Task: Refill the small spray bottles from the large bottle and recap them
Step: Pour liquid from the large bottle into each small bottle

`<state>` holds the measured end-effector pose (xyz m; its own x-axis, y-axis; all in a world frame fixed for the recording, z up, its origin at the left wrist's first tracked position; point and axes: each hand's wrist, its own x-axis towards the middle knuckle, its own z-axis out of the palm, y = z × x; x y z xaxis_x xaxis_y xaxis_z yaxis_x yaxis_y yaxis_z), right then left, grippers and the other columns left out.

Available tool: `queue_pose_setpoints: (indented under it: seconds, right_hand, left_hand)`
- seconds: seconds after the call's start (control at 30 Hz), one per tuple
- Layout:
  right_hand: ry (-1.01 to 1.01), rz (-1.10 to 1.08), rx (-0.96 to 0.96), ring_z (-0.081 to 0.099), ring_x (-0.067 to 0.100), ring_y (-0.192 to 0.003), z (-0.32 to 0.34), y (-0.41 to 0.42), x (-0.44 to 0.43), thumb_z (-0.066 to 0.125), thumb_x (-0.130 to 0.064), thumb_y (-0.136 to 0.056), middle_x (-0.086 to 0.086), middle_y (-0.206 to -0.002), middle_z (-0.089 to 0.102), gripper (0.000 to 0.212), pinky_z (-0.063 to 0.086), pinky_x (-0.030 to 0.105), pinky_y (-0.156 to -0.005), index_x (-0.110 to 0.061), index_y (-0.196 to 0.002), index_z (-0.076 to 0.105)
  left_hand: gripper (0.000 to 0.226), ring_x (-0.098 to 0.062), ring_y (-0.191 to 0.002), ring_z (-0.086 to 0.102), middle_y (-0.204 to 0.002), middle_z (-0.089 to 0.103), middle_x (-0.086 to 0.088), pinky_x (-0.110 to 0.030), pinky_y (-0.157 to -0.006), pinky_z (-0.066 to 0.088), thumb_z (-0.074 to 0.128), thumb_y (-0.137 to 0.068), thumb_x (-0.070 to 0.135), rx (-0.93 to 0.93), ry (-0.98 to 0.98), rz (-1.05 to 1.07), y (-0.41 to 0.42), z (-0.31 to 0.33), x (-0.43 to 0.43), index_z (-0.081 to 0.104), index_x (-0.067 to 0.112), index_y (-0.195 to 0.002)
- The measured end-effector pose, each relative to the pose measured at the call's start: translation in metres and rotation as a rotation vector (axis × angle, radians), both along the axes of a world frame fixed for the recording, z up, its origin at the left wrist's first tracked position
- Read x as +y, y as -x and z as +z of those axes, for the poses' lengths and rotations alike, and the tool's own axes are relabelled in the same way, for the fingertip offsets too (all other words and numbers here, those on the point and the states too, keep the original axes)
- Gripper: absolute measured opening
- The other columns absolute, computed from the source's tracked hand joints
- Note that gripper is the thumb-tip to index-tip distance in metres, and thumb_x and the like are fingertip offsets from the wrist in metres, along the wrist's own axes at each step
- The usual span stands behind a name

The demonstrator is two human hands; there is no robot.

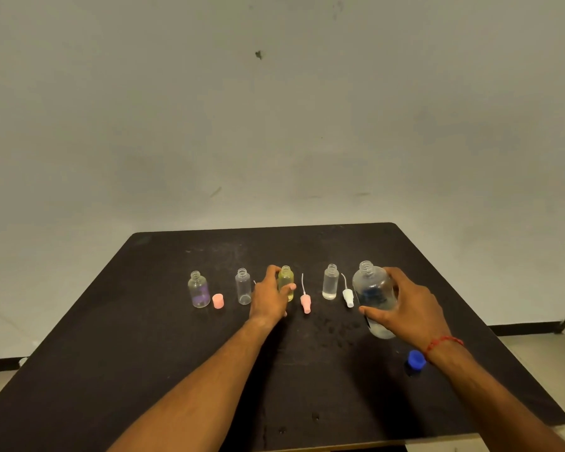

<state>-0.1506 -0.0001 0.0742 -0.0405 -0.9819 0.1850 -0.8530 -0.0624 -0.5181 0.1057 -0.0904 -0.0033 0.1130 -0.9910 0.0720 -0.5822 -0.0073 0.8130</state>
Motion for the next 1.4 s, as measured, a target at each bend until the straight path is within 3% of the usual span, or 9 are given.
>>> queue_pose_setpoints:
  seconds: [0.13,0.23,0.33,0.43,0.53,0.67,0.93,1.13,1.4]
  right_hand:
    - [0.001,0.002,-0.015,0.064,0.021,-0.101,0.003,-0.002,0.002,0.081,-0.053,-0.068,-0.002,-0.119,0.065,0.076,0.054,0.038,-0.091,-0.030,-0.130,0.044]
    - [0.005,0.004,-0.018,0.064,0.021,-0.101,0.005,-0.005,0.003,0.082,-0.052,-0.067,-0.001,-0.118,0.065,0.077,0.053,0.038,-0.090,-0.030,-0.131,0.044]
    - [0.013,0.010,-0.027,0.065,0.020,-0.100,0.008,-0.009,0.005,0.081,-0.053,-0.067,-0.003,-0.116,0.066,0.075,0.054,0.039,-0.090,-0.032,-0.129,0.044]
    - [0.049,0.011,-0.022,0.066,0.018,-0.096,0.010,-0.013,0.007,0.081,-0.057,-0.065,-0.005,-0.112,0.068,0.075,0.056,0.041,-0.088,-0.035,-0.127,0.045]
    - [0.057,0.030,-0.015,0.066,0.019,-0.098,0.012,-0.019,0.010,0.081,-0.056,-0.065,-0.004,-0.115,0.067,0.077,0.055,0.043,-0.090,-0.034,-0.128,0.045]
    - [0.062,0.060,-0.006,0.066,0.020,-0.102,0.016,-0.029,0.013,0.082,-0.053,-0.065,-0.004,-0.119,0.066,0.078,0.055,0.042,-0.092,-0.032,-0.130,0.046]
    - [0.068,0.083,-0.020,0.064,0.018,-0.105,0.016,-0.052,0.015,0.082,-0.055,-0.064,-0.005,-0.121,0.065,0.079,0.051,0.048,-0.097,-0.034,-0.131,0.045]
    - [0.059,0.083,-0.015,0.064,0.019,-0.105,0.013,-0.063,0.013,0.081,-0.058,-0.063,-0.004,-0.122,0.065,0.081,0.052,0.048,-0.097,-0.034,-0.131,0.044]
    - [0.057,0.095,-0.009,0.064,0.020,-0.105,0.012,-0.074,0.009,0.080,-0.059,-0.065,-0.004,-0.123,0.064,0.078,0.051,0.048,-0.098,-0.035,-0.130,0.044]
  left_hand:
    - [0.046,-0.020,-0.057,0.067,-0.127,0.064,-0.004,-0.027,-0.054,0.057,0.068,-0.096,0.026,0.055,0.014,0.013,-0.001,0.002,0.003,0.044,0.025,-0.135]
    - [0.061,-0.027,-0.095,0.071,-0.141,0.058,-0.005,-0.033,-0.062,0.063,0.071,-0.093,0.024,0.125,0.075,0.011,-0.003,0.004,0.006,0.041,0.024,-0.146]
    - [0.055,-0.025,-0.121,0.063,-0.143,0.057,-0.003,-0.039,-0.073,0.064,0.070,-0.094,0.029,0.165,0.190,0.060,-0.007,0.011,0.018,0.049,0.021,-0.144]
    - [0.030,-0.010,-0.103,0.069,-0.115,0.072,0.003,-0.035,-0.081,0.062,0.071,-0.093,0.032,0.181,0.397,0.183,-0.017,0.015,0.037,0.066,0.020,-0.120]
    - [0.010,-0.010,-0.072,0.070,-0.081,0.071,0.006,-0.026,-0.064,0.058,0.071,-0.093,0.029,0.258,0.471,0.266,-0.033,0.013,0.055,0.067,0.023,-0.101]
    - [0.021,-0.010,-0.091,0.061,-0.103,0.062,0.004,-0.004,-0.074,0.040,0.076,-0.088,0.023,0.187,0.458,0.372,-0.051,0.005,0.063,0.064,0.019,-0.104]
    - [0.063,-0.022,-0.130,0.052,-0.144,0.051,-0.004,-0.031,-0.102,0.042,0.076,-0.088,0.030,0.131,0.215,0.314,-0.056,-0.002,0.048,0.049,0.012,-0.143]
    - [0.032,-0.014,-0.099,0.060,-0.099,0.058,0.011,-0.027,-0.084,0.044,0.075,-0.089,0.024,0.148,0.144,0.273,-0.061,-0.002,0.038,0.063,0.019,-0.117]
    - [0.023,-0.014,-0.093,0.063,-0.100,0.063,0.007,-0.028,-0.080,0.050,0.072,-0.091,0.024,0.144,0.136,0.253,-0.069,-0.004,0.031,0.062,0.019,-0.111]
